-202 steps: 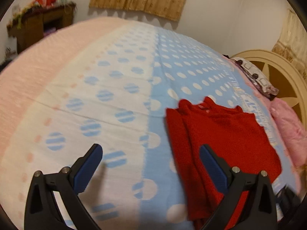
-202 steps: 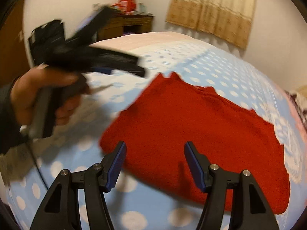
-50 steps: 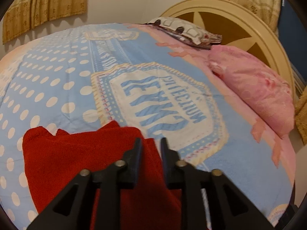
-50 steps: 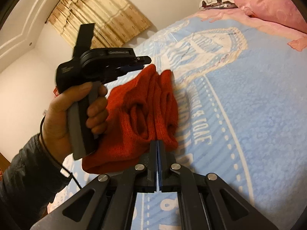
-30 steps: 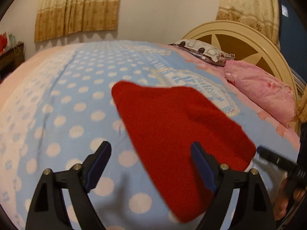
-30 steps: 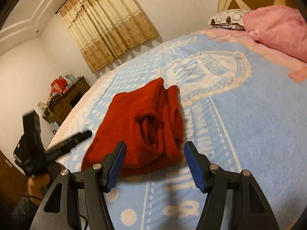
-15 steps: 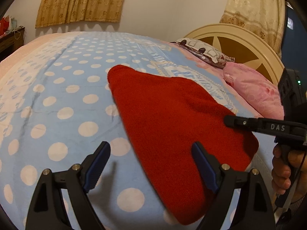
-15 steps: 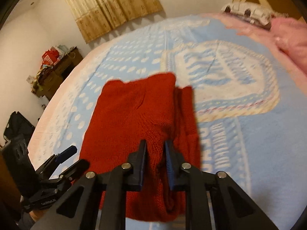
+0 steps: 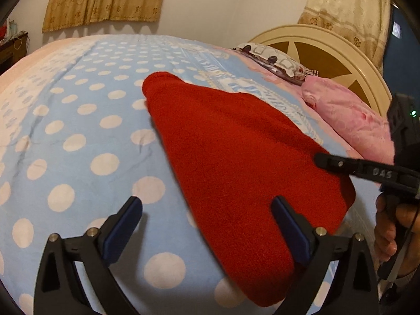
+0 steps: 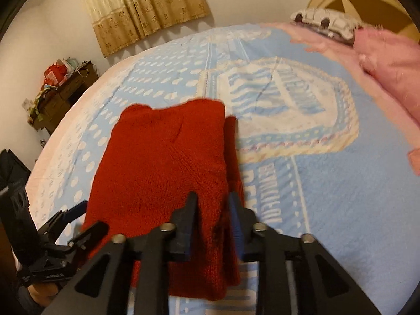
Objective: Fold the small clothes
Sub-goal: 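Move both open grippers onto the edges of the folded red sweater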
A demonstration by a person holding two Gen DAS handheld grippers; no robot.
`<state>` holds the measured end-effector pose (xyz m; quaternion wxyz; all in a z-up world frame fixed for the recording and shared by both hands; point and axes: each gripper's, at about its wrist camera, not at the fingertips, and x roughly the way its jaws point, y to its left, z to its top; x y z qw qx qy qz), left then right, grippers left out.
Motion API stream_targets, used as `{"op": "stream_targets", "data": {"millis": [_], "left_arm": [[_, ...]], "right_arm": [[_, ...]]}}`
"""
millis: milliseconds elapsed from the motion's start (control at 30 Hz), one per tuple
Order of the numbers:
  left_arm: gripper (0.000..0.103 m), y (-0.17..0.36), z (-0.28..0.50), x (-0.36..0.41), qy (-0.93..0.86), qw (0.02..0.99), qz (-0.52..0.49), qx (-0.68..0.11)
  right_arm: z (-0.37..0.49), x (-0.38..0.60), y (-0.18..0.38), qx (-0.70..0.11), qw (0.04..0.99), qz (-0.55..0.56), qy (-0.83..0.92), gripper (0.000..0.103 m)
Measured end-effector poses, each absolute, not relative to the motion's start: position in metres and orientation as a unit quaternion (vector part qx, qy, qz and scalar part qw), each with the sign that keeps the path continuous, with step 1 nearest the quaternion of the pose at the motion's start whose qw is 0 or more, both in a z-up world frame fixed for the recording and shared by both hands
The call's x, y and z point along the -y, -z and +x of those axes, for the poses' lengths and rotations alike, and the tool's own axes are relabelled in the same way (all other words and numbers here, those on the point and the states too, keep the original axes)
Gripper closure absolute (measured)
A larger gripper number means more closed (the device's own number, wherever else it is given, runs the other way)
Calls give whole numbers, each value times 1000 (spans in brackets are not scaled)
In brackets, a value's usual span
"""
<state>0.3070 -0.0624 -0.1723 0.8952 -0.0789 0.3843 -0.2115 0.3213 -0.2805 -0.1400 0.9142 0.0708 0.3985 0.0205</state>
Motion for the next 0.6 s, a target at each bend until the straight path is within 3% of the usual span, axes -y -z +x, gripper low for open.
{"op": "stream_targets", "data": {"millis": [100,233,467,600], "left_arm": [[2,174,307,63,211,894,-83,-387],[0,174,307,64,208,894,-82,-388],[0,176,308,65,199,895,-76,-392],[0,178,310,65,202,892,-77,-397]], "right_arm": [[323,262,115,-356,933,39,-19,63],[345,232,107,-363,924,42,-115,62],[394,217,146,-437,895,-8,-91,62],[405,255,169,-458,886,30,-73,63]]}}
